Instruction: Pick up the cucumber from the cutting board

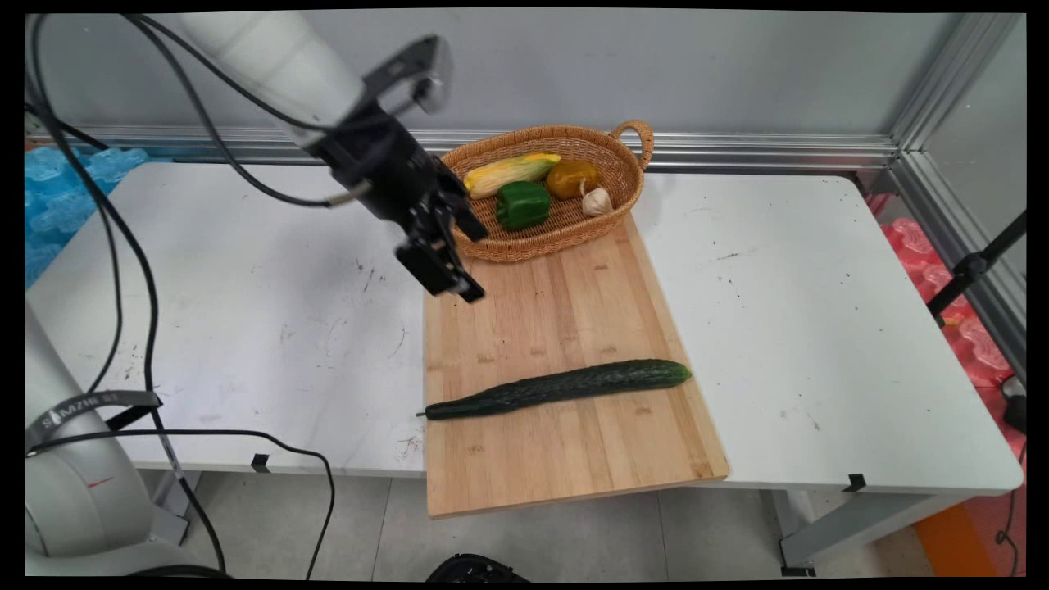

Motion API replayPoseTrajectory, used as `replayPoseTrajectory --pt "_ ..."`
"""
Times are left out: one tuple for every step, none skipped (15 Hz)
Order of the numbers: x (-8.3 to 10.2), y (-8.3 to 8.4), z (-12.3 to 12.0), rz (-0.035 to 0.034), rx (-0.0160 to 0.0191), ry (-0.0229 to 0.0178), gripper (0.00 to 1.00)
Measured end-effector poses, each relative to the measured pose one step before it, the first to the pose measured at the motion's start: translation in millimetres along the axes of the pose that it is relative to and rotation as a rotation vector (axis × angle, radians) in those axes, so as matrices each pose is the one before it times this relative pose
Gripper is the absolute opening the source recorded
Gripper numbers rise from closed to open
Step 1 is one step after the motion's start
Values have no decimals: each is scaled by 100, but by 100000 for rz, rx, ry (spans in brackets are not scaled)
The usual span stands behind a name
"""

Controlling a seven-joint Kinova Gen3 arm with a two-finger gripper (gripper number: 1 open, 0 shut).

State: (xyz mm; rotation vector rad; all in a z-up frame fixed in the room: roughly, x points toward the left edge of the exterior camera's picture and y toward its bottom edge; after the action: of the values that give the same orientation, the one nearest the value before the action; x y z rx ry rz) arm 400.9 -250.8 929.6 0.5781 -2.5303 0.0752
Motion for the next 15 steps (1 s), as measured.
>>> replayPoseTrajectory --pt "545 334 990 -5 192 -688 100" --pt "464 266 879 52 303 -654 100" --pt "306 165 560 59 204 -418 100" --pt "453 223 866 -65 414 -660 100" --pt "546 255 1017 -123 465 -822 100" --pt "558 254 1025 -165 425 -903 100" --pt "456 196 831 -165 422 -802 100" --pt "536 221 957 -152 482 -959 100" --pt "509 209 948 -159 464 -1004 100" --pt "494 193 941 -289 396 -942 100" --pt "414 162 775 -286 447 -775 100" --pt "251 99 510 -217 351 -542 100" --pt "362 135 724 -386 596 -704 100" --pt "368 154 837 -591 808 -886 100" --pt "300 155 801 -580 809 -938 100"
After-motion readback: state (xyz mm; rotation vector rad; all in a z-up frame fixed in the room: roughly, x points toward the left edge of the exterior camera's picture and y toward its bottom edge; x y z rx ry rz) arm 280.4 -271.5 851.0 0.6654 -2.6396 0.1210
